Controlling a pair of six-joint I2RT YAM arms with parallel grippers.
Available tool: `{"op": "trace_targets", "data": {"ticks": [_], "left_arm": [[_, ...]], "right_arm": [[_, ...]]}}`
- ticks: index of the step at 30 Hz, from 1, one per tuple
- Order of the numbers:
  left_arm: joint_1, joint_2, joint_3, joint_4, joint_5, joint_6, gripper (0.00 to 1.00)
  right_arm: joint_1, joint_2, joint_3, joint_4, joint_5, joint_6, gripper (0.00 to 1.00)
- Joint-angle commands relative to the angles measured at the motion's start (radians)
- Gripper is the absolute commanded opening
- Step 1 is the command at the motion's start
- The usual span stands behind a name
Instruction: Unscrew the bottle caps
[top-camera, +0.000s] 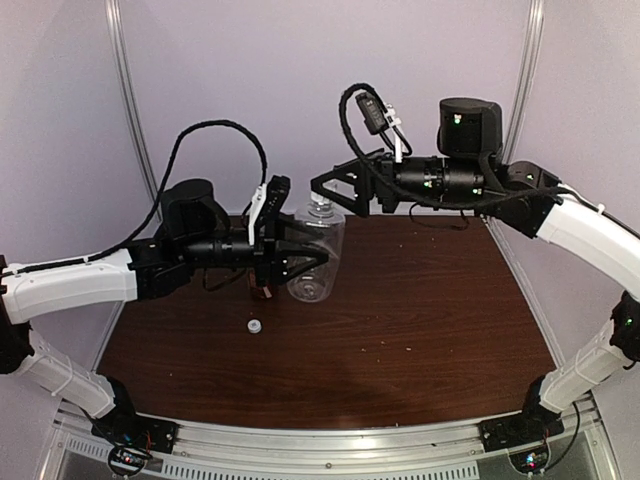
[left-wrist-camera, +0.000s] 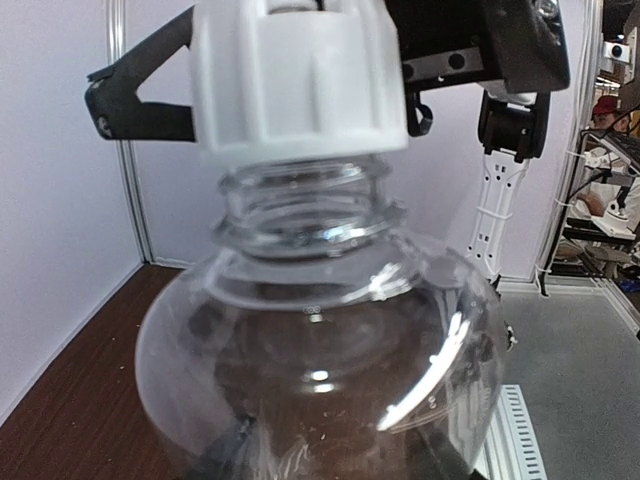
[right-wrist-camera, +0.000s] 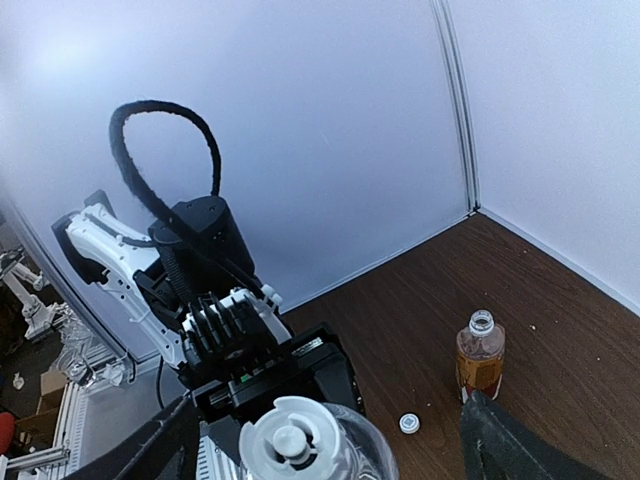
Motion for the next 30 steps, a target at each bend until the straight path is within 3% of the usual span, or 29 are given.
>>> {"op": "trace_targets", "data": {"ticks": [1, 7, 14, 25, 30], "left_arm": [[0.001, 0.007, 0.040, 0.006, -0.081, 0.018, 0.22], [0.001, 0.007, 0.040, -0.003, -0.136, 0.020, 0.22], [0.001, 0.007, 0.041, -0.013, -0.164, 0.025, 0.22], [0.001, 0.003, 0.028, -0.018, -0.195, 0.037, 0.22], [0.001, -0.004, 0.018, -0.001, -0.169, 0.039, 0.22]], "right_arm": [[0.032, 0.007, 0.018, 0.006, 0.168, 0.069, 0.90], [0.055, 0.036, 0.042, -0.036, 0.229, 0.070, 0.80], [0.058, 0.048, 0.044, -0.046, 0.243, 0.067, 0.56], [0.060, 0.034, 0.018, -0.003, 0.173, 0.042, 0.22], [0.056, 0.017, 0.008, 0.015, 0.084, -0.043, 0.10]]}}
